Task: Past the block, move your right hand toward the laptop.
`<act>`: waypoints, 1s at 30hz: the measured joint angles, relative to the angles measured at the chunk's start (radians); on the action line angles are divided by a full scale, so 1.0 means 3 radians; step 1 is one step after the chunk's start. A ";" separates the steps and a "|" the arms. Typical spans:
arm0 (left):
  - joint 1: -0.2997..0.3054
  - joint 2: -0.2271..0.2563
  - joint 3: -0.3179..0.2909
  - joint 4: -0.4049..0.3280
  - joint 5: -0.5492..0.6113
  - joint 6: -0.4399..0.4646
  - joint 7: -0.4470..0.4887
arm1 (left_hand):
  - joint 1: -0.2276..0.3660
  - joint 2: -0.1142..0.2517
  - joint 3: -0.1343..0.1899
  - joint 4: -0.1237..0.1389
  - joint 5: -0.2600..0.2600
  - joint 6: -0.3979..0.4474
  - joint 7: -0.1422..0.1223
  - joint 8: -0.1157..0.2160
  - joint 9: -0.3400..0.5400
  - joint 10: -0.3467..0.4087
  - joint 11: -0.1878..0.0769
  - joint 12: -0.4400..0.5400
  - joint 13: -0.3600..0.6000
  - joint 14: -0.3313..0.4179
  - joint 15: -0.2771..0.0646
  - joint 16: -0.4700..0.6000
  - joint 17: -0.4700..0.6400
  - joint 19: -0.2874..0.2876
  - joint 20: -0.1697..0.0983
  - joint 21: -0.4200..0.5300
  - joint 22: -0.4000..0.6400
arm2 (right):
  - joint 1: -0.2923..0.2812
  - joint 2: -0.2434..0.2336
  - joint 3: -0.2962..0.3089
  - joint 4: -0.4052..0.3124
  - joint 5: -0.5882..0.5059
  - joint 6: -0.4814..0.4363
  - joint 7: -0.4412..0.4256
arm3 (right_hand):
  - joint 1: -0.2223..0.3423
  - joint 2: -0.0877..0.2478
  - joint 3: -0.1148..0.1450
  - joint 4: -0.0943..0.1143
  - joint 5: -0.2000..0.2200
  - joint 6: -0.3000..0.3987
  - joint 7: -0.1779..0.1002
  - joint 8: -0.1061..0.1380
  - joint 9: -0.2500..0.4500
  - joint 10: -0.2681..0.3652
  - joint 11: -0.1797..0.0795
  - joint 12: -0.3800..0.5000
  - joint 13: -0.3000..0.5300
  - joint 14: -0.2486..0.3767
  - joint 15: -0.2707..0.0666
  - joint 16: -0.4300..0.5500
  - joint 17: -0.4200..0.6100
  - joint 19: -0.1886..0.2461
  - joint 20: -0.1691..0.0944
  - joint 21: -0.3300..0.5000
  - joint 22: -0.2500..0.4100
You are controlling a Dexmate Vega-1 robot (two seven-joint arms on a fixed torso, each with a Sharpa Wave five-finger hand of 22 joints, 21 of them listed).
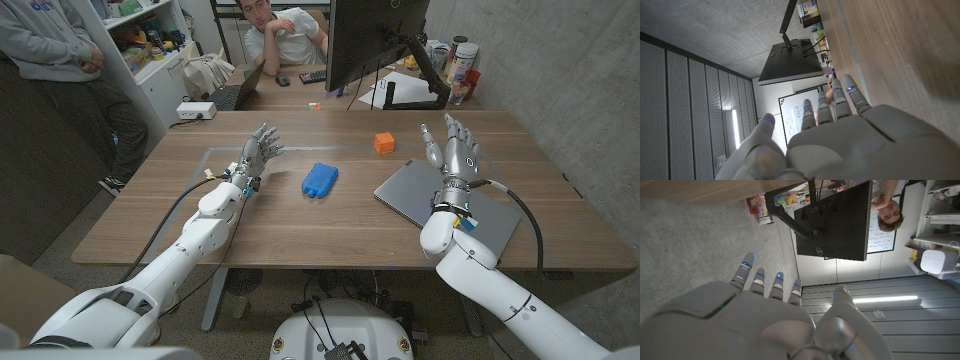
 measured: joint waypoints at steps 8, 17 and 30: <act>-0.0041 -0.0031 0.0011 0.0080 -0.0007 -0.0019 -0.0051 | 0.0000 0.0000 0.0000 0.0000 0.0000 0.0000 0.0000 0.0000 0.0000 0.0000 0.0000 0.0000 0.0000 0.0000 0.0000 0.0000 0.0000 0.0000 0.0000 0.0000 0.0000 | 0.0143 0.0215 -0.0340 0.0006 -0.0458 -0.0903 -0.0093 | -0.0061 -0.0011 -0.0032 -0.0023 0.0000 0.0347 -0.0022 0.0013 -0.0012 -0.0065 -0.0065 -0.0043 0.0003 -0.0339 -0.0004 -0.0067 0.0041 0.0000 0.0000 -0.0293 0.0000; -0.0090 -0.0068 0.0025 0.0177 -0.0012 -0.0049 -0.0120 | 0.0000 0.0000 0.0000 0.0000 0.0000 0.0000 0.0000 0.0000 0.0000 0.0000 0.0000 0.0000 0.0000 0.0000 0.0000 0.0000 0.0000 0.0000 0.0000 -0.0023 0.0000 | 0.0311 0.0539 -0.0567 0.0243 -0.1169 -0.1698 0.0569 | -0.0106 0.0134 0.0045 0.0004 0.0027 -0.0258 -0.0045 -0.0174 -0.0008 -0.0658 -0.0153 -0.0136 0.0010 -0.0431 0.0006 -0.0092 0.0047 0.0000 0.0000 -0.0669 0.0022; -0.0107 -0.0080 0.0025 0.0243 -0.0019 -0.0078 -0.0151 | 0.0000 0.0000 0.0000 0.0000 0.0000 0.0000 0.0000 0.0000 0.0000 0.0000 0.0000 0.0000 0.0000 0.0000 0.0000 0.0000 0.0000 0.0000 0.0000 -0.0023 0.0000 | 0.0391 0.1056 -0.0511 0.0862 -0.3005 -0.2029 0.2741 | -0.0273 0.0072 -0.0039 0.0132 -0.0003 -0.0818 -0.0050 -0.0173 0.0009 -0.0696 -0.0122 -0.0136 0.0034 -0.0430 0.0042 -0.0092 0.0069 0.0000 0.0000 -0.0891 0.0040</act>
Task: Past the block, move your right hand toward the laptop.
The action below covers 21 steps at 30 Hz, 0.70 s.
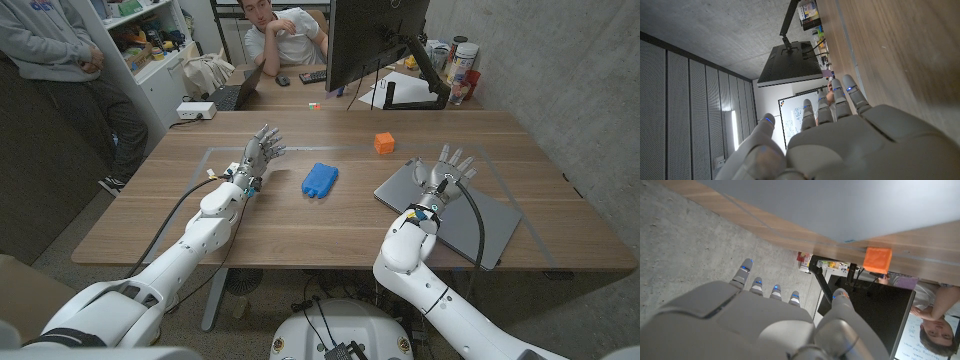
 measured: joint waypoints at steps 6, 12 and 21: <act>-0.0006 -0.0002 -0.0004 0.0017 -0.0002 -0.0009 -0.0011 | 0.0000 0.0000 0.0000 0.0000 0.0000 0.0000 0.0000 0.0000 0.0000 0.0000 0.0000 0.0000 0.0000 0.0000 0.0000 0.0000 0.0000 0.0000 0.0000 -0.0013 0.0000 | -0.0025 0.0098 0.0030 0.0099 -0.0359 -0.0051 0.0666 | 0.0000 0.0000 0.0000 0.0000 0.0000 -0.0036 0.0000 0.0000 0.0000 0.0000 0.0036 0.0000 0.0000 -0.0003 0.0033 0.0000 0.0000 0.0000 0.0000 0.0000 0.0000; -0.0011 -0.0008 -0.0004 0.0022 -0.0001 -0.0021 -0.0022 | 0.0000 0.0000 0.0000 0.0000 0.0000 0.0000 0.0000 0.0000 0.0000 0.0000 0.0000 0.0000 0.0000 0.0000 0.0000 0.0000 0.0000 0.0000 0.0000 -0.0013 0.0000 | -0.0051 0.0132 0.0042 0.0127 -0.0401 -0.0071 0.0811 | 0.0000 0.0000 0.0000 0.0000 0.0000 -0.0072 0.0001 0.0000 0.0015 0.0000 0.0036 0.0020 0.0000 0.0000 0.0036 0.0000 0.0000 0.0000 0.0000 -0.0026 0.0000; 0.0012 -0.0002 0.0001 -0.0044 0.0009 -0.0022 -0.0008 | 0.0000 0.0000 0.0000 0.0000 0.0000 0.0000 0.0000 0.0000 0.0000 0.0000 0.0000 0.0000 0.0000 0.0000 0.0000 0.0000 0.0000 0.0000 0.0000 -0.0025 0.0000 | -0.0029 0.0134 0.0020 0.0195 -0.0283 -0.0083 0.0867 | 0.0000 0.0000 0.0000 0.0000 0.0000 -0.0071 0.0001 0.0000 0.0015 0.0000 0.0036 0.0020 -0.0001 0.0000 0.0036 0.0016 0.0000 0.0000 0.0000 -0.0026 0.0000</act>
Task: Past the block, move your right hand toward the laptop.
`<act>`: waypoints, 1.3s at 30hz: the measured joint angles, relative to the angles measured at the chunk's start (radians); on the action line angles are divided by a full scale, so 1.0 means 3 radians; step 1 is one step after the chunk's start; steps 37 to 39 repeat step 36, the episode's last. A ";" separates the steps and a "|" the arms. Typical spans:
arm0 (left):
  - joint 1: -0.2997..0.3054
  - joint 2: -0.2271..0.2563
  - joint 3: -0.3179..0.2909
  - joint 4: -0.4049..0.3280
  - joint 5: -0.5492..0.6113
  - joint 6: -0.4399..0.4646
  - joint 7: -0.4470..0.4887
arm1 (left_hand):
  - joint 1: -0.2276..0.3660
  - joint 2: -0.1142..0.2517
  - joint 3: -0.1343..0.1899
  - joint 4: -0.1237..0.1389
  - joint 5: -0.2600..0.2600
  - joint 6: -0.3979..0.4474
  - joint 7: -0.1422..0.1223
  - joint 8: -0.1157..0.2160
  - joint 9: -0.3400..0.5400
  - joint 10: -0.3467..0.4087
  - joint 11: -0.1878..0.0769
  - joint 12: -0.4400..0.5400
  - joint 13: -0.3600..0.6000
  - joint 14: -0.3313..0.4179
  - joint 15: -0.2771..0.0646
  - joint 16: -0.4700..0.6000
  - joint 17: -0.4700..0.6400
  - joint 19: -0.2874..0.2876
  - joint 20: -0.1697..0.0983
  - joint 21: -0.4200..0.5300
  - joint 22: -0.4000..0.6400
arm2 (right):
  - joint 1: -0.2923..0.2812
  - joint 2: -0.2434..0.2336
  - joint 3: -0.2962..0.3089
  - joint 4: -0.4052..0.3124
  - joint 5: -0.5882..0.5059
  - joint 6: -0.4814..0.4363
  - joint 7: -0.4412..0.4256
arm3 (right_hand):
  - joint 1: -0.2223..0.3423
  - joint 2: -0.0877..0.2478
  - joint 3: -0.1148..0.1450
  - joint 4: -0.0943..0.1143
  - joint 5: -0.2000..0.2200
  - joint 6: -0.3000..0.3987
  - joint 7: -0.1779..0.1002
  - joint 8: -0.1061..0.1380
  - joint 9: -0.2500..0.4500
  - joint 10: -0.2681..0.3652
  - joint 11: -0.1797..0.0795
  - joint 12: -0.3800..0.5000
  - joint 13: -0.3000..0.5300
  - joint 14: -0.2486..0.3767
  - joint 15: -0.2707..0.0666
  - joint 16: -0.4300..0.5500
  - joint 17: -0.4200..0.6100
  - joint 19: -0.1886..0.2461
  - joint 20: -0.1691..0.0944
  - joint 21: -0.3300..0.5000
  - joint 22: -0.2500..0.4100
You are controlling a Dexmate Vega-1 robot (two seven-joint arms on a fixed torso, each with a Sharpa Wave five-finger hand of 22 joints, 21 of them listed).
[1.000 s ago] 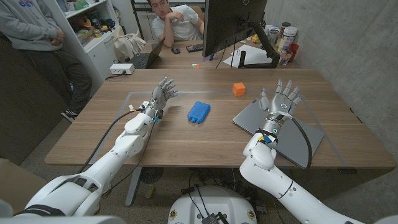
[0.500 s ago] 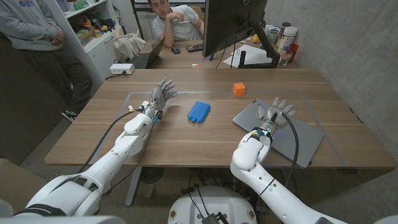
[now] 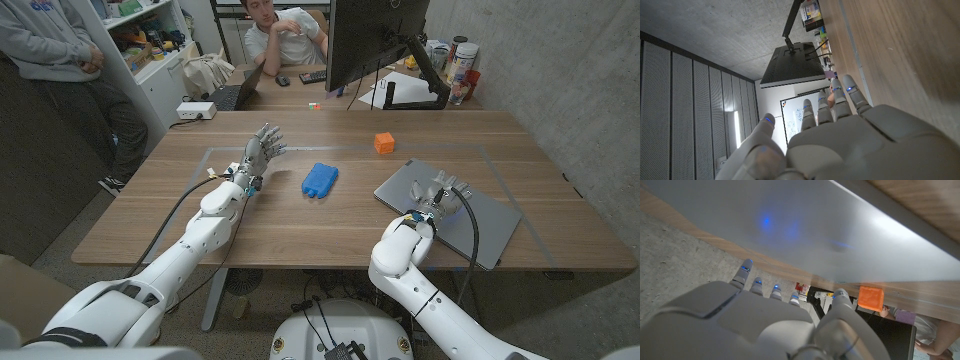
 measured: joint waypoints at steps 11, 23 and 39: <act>0.0067 0.0039 -0.0008 -0.0104 0.0003 0.0018 0.0060 | 0.0000 0.0000 0.0000 0.0000 0.0000 0.0000 0.0000 0.0000 0.0000 0.0000 0.0000 0.0000 0.0000 0.0000 0.0000 0.0000 0.0000 0.0000 0.0000 0.0000 0.0000 | 0.0025 -0.0045 -0.0042 0.0002 0.0102 -0.0004 0.0017 | 0.0000 0.0000 0.0000 0.0000 0.0000 0.0000 0.0000 0.0014 0.0000 0.0000 0.0000 0.0000 0.0000 0.0000 0.0000 0.0000 0.0000 0.0000 0.0000 -0.0022 0.0000; 0.0110 0.0060 -0.0020 -0.0157 0.0003 0.0023 0.0092 | 0.0000 0.0000 -0.0010 0.0010 0.0000 0.0000 0.0000 0.0000 0.0000 0.0000 0.0000 0.0000 0.0000 0.0000 0.0000 0.0000 0.0000 0.0000 0.0000 -0.0013 0.0000 | 0.0022 -0.0112 -0.0070 -0.0086 0.0233 -0.0008 -0.0065 | 0.0000 0.0000 0.0000 0.0000 0.0000 0.0000 0.0000 0.0014 -0.0001 -0.0015 0.0020 0.0026 0.0000 0.0000 -0.0001 0.0026 -0.0016 0.0000 0.0000 -0.0035 -0.0001; 0.0129 0.0076 -0.0030 -0.0178 0.0002 0.0024 0.0097 | 0.0000 0.0000 -0.0010 0.0010 0.0000 0.0000 0.0000 0.0000 0.0000 0.0000 0.0000 0.0000 0.0000 0.0000 0.0000 -0.0015 0.0000 0.0000 0.0000 -0.0026 0.0000 | 0.0019 -0.0159 -0.0091 -0.0142 0.0346 -0.0008 -0.0141 | 0.0000 0.0000 0.0000 0.0000 0.0000 0.0001 0.0000 0.0039 0.0016 0.0000 0.0035 0.0052 -0.0001 0.0000 -0.0001 0.0062 -0.0015 0.0000 0.0000 -0.0071 0.0016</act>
